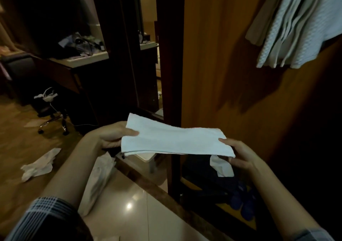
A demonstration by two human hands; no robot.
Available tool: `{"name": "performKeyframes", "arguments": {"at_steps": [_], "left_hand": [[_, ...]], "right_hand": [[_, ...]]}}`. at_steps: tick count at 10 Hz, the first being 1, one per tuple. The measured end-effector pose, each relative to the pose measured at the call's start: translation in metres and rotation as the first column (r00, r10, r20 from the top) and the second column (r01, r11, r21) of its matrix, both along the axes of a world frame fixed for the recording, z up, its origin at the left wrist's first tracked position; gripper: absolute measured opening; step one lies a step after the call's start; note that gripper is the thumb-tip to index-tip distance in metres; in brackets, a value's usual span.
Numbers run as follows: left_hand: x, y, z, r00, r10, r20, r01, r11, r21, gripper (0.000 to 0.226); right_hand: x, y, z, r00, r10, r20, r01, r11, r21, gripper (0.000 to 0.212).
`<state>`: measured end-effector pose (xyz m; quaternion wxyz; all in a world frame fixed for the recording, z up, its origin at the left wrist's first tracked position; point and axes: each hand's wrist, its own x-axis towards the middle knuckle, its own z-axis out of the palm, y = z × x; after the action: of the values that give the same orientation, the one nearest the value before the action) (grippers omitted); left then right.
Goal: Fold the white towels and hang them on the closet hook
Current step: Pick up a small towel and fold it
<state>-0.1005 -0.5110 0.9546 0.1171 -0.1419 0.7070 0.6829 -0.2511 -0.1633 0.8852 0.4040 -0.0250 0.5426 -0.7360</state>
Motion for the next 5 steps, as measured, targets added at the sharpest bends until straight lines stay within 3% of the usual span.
{"name": "performKeyframes", "arguments": {"at_steps": [1, 2, 3, 5], "left_hand": [[0.002, -0.002, 0.01, 0.993, -0.047, -0.111, 0.052, 0.998, 0.036, 0.061], [0.001, 0.002, 0.016, 0.958, 0.123, -0.258, -0.107, 0.991, 0.077, 0.045], [-0.001, 0.018, 0.019, 0.946, 0.142, -0.291, -0.152, 0.988, -0.012, 0.027], [-0.007, 0.033, 0.015, 0.928, 0.118, -0.354, -0.121, 0.993, 0.012, 0.041]], "right_hand": [[-0.011, 0.003, 0.027, 0.98, 0.038, -0.197, -0.042, 0.999, -0.017, 0.045], [-0.023, 0.011, 0.052, 0.947, -0.046, -0.319, -0.02, 0.98, -0.2, 0.038], [-0.029, 0.013, 0.061, 0.957, -0.167, -0.236, 0.117, 0.97, -0.212, 0.02], [-0.031, 0.019, 0.054, 0.983, -0.14, -0.123, 0.104, 0.96, -0.258, 0.021]]}}
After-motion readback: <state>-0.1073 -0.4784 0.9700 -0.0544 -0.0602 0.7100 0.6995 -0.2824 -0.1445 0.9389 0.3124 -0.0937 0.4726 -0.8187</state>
